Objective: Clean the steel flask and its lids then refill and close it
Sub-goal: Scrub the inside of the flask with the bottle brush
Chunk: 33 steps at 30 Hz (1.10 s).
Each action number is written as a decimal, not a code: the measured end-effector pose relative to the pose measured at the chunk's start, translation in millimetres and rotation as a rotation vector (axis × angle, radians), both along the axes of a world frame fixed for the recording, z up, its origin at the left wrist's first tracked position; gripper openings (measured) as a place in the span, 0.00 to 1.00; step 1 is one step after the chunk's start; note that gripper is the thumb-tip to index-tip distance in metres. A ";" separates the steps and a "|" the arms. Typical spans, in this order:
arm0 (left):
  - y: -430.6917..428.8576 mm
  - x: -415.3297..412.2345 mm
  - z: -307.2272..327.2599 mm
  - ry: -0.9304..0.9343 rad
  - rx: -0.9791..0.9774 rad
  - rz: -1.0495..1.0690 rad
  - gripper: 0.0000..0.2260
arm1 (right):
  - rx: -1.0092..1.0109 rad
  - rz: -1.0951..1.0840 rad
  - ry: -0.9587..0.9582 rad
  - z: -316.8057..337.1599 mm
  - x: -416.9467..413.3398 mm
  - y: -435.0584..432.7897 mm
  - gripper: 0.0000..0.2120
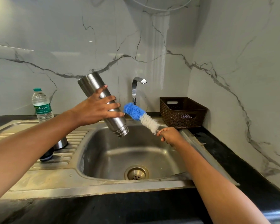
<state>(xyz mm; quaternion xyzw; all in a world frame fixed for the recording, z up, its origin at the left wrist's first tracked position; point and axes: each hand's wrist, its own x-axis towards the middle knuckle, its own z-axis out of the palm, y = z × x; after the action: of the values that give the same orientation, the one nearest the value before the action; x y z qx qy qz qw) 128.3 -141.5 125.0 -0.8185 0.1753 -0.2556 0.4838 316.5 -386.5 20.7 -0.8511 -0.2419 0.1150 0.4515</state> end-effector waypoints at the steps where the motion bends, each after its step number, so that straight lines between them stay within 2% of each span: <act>1: 1.8 -0.1 -1.1 0.008 0.019 -0.007 0.34 | 0.011 -0.003 0.007 0.5 -0.4 -0.2 0.10; 4: 7.2 -0.9 -5.9 0.025 0.071 -0.012 0.37 | 0.015 -0.003 0.008 0.8 -0.4 -0.2 0.09; 7: 8.8 1.7 -11.6 -0.023 -0.015 0.005 0.35 | 0.016 -0.003 0.003 -0.3 1.2 0.5 0.09; 10: 9.6 1.8 -17.3 0.017 0.048 -0.011 0.37 | 0.005 -0.002 -0.012 -0.6 2.6 0.5 0.10; 13: 11.1 0.5 -17.0 -0.014 0.008 -0.019 0.34 | -0.011 -0.002 -0.033 -1.2 3.5 0.6 0.11; 22: 2.6 -2.3 -13.3 0.072 0.021 -0.003 0.32 | -0.044 0.001 -0.046 -1.4 2.3 0.5 0.11; 27: -1.1 -14.6 3.0 0.147 0.064 0.070 0.32 | -0.055 0.011 -0.072 0.0 -4.0 2.6 0.10; 33: 11.6 -61.5 42.7 0.211 0.116 0.170 0.37 | -0.001 0.028 -0.125 8.4 -26.6 26.7 0.10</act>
<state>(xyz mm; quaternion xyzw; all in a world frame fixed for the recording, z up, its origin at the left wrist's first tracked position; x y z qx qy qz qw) 66.7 -129.8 167.7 -0.8232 0.1696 -0.1159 0.5293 289.9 -359.8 29.1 -0.8534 -0.2816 0.0680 0.4334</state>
